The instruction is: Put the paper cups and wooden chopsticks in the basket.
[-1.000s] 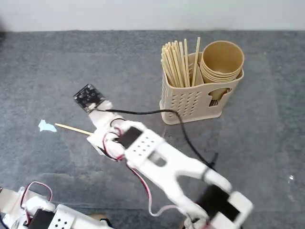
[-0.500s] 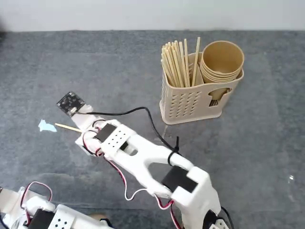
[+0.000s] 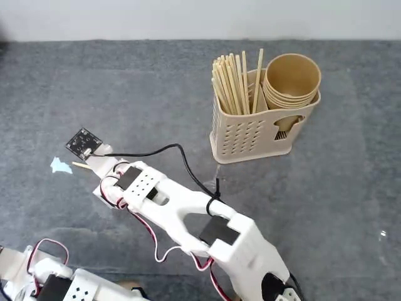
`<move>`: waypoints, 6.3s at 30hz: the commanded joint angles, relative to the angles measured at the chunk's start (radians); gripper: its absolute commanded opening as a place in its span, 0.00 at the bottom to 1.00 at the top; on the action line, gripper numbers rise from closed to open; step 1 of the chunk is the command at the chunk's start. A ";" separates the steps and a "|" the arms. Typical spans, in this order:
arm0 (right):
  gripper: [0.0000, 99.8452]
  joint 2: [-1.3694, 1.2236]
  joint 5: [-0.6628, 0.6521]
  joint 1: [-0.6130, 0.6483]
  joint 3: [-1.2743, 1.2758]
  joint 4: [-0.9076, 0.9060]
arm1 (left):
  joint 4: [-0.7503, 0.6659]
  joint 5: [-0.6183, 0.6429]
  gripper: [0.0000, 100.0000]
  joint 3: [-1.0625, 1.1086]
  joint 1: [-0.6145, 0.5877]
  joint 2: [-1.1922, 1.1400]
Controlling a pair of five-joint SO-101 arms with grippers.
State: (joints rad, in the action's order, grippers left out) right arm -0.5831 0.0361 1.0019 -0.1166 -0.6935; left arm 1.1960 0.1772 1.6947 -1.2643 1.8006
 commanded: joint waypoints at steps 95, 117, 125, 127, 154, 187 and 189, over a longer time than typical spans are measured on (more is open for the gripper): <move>0.01 1.484 -0.192 -0.728 1.010 0.941 | 0.005 -0.003 0.01 -0.010 -0.005 0.005; 0.15 1.185 -0.184 -0.791 1.261 1.369 | 0.005 -0.003 0.01 -0.010 -0.005 0.005; 0.18 1.368 -0.184 -0.791 1.260 1.222 | 0.005 -0.003 0.01 -0.010 -0.005 0.005; 0.17 1.443 -0.183 -0.791 1.260 1.129 | 0.005 -0.003 0.01 -0.010 -0.005 0.005; 0.01 2.181 -0.063 -0.811 1.270 -0.160 | -0.054 0.003 0.01 -0.208 0.516 0.011; 0.01 2.397 0.040 -0.987 1.800 -0.384 | -0.032 0.002 0.01 -0.028 1.261 0.011; 0.01 2.397 0.037 -0.987 1.800 -0.426 | -0.032 0.002 0.01 -0.015 1.261 0.011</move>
State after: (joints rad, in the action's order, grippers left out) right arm 1.8029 0.0698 0.0169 1.6678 -1.0710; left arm 1.1653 0.1818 1.6778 -0.0077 1.8006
